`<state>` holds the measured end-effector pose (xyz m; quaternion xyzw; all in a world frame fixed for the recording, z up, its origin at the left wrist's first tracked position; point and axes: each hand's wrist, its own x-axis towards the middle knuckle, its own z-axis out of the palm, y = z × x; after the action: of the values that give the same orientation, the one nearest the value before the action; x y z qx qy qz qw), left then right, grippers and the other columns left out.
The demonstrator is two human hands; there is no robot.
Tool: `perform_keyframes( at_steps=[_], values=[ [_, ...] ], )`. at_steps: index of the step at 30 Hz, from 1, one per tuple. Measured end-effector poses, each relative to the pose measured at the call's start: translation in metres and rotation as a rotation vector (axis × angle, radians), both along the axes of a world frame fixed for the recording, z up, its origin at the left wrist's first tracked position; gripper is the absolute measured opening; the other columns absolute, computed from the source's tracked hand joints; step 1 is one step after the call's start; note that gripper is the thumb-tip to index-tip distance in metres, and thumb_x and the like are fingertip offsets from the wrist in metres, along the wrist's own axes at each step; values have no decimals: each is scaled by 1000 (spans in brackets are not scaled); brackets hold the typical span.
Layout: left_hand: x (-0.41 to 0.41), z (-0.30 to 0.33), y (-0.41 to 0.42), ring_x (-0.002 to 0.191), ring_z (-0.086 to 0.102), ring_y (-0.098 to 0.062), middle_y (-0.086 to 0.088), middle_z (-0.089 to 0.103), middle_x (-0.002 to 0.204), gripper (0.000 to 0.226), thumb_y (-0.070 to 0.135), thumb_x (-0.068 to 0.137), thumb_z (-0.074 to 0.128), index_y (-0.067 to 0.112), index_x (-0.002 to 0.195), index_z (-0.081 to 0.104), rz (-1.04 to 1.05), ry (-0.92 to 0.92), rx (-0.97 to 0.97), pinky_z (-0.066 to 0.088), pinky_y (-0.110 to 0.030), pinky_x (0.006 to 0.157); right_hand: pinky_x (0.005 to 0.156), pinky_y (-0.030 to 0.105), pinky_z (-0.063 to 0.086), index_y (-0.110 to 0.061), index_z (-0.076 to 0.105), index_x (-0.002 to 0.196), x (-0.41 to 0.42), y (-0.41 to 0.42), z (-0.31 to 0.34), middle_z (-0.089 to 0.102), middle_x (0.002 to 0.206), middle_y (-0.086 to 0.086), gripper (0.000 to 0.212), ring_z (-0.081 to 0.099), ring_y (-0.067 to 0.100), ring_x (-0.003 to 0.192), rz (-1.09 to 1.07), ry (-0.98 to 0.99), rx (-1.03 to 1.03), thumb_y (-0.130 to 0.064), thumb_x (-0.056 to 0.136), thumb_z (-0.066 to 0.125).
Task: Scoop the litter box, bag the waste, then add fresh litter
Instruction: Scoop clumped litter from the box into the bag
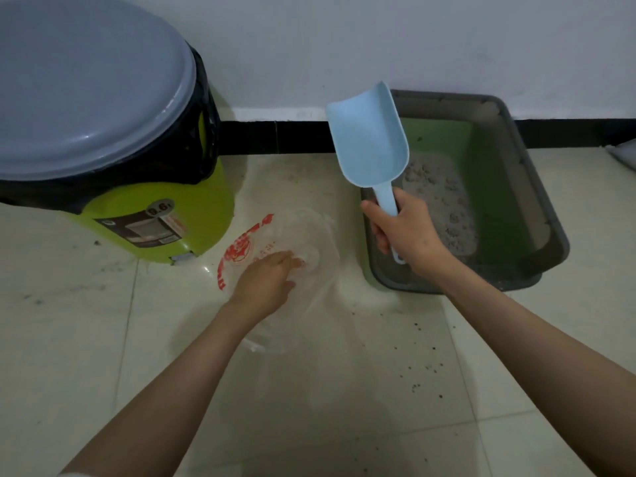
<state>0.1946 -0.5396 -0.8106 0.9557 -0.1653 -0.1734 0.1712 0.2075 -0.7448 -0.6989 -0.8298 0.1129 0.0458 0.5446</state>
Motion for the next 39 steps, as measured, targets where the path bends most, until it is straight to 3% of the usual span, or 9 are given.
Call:
perform_keyframes(
  at_steps=[3, 8, 12, 15, 19, 25, 29, 32, 39],
  values=[
    [7, 27, 3, 115, 53, -26, -6, 58, 124, 28, 10, 92, 49, 13, 117, 61, 82, -158, -233, 43, -36, 92, 38, 24, 35, -12, 40, 69, 5, -9, 6, 39, 53, 6, 29, 35, 10, 33, -91, 10, 40, -16, 93, 56],
    [19, 76, -16, 115, 51, -24, -6, 54, 124, 31, 18, 94, 47, 13, 124, 54, 8, -285, -406, 42, -37, 95, 40, 25, 33, -10, 44, 83, 6, -46, 31, 40, 55, 4, 19, 36, 14, 40, -263, -6, 22, -22, 94, 54],
    [32, 94, -68, 132, 35, -28, -12, 38, 143, 52, 33, 94, 44, 9, 139, 36, -167, -188, -324, 28, -34, 109, 36, 21, 39, -9, 48, 90, 2, -105, 51, 46, 58, 4, 18, 43, 11, 36, -265, 127, -213, -26, 96, 51],
    [43, 86, -112, 143, 11, -25, -10, 9, 156, 68, 44, 94, 39, 11, 147, 12, -210, -79, -167, 16, -39, 116, 30, 16, 34, -11, 48, 70, -7, -144, 38, 45, 53, 6, 28, 39, 8, 29, -238, 277, -239, -23, 96, 52],
    [50, 75, -148, 144, -5, -20, -5, -7, 157, 75, 48, 95, 33, 10, 147, -4, -144, -24, -100, 6, -34, 118, 30, 17, 34, -8, 53, 72, -9, -174, -22, 48, 53, 6, 26, 38, 6, 26, -196, 427, -204, -25, 92, 59],
    [68, 75, -168, 144, -3, -21, -7, -8, 157, 73, 47, 96, 31, 9, 147, -5, 5, 11, 0, 8, -38, 118, 33, 20, 36, -3, 54, 88, 2, -192, -61, 49, 55, 7, 27, 44, 14, 39, -126, 465, -113, -29, 95, 53],
    [78, 73, -176, 144, -2, -22, -8, -3, 157, 68, 43, 98, 29, 9, 147, -3, 72, -8, -7, 7, -36, 118, 31, 15, 36, -6, 51, 75, 20, -200, -61, 49, 55, 7, 32, 42, 3, 25, -66, 414, -81, -29, 97, 48],
    [78, 63, -180, 144, -1, -20, -7, -3, 157, 65, 39, 99, 29, 9, 147, -3, 119, -55, -60, 6, -33, 117, 38, 20, 40, -10, 50, 69, 37, -199, -66, 50, 55, 6, 37, 46, 6, 32, 29, 406, -143, -31, 99, 43],
    [102, 66, -177, 144, 0, -17, -4, -3, 157, 67, 39, 97, 32, 12, 148, -2, 76, -124, -35, 7, -32, 118, 38, 22, 35, -3, 50, 105, 76, -183, -75, 46, 59, 6, 28, 40, 14, 46, 105, 599, 17, -29, 100, 40]
  ],
)
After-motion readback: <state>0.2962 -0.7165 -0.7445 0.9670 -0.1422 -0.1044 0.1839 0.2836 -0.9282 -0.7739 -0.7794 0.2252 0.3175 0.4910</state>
